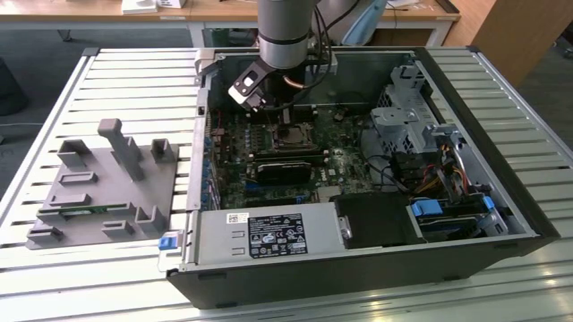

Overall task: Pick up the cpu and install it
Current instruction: 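Close the cpu cover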

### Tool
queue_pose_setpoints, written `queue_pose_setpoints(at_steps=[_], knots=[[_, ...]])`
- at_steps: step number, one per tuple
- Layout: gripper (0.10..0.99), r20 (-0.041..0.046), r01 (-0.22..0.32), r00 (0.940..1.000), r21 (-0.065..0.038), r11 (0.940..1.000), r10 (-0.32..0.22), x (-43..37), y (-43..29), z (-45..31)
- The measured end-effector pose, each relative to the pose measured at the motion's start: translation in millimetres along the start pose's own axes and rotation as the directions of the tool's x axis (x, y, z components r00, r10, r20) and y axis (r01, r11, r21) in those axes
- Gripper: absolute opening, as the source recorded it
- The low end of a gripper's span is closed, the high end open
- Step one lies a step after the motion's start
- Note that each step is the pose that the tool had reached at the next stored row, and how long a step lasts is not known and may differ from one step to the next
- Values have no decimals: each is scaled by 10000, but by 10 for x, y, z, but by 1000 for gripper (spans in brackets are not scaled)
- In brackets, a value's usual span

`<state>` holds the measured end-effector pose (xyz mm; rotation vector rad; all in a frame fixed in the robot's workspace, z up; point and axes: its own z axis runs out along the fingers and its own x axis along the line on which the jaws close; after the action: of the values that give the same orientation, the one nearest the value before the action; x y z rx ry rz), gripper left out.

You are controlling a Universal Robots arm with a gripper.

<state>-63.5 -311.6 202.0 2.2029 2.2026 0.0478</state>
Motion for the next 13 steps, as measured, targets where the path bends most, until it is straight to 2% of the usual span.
queue_pose_setpoints(at_steps=[5,13], knots=[[106,6,-2,10000,10,10000,2,-1,0,25],[106,-18,-2,10000,9,10000,2,0,42,37]])
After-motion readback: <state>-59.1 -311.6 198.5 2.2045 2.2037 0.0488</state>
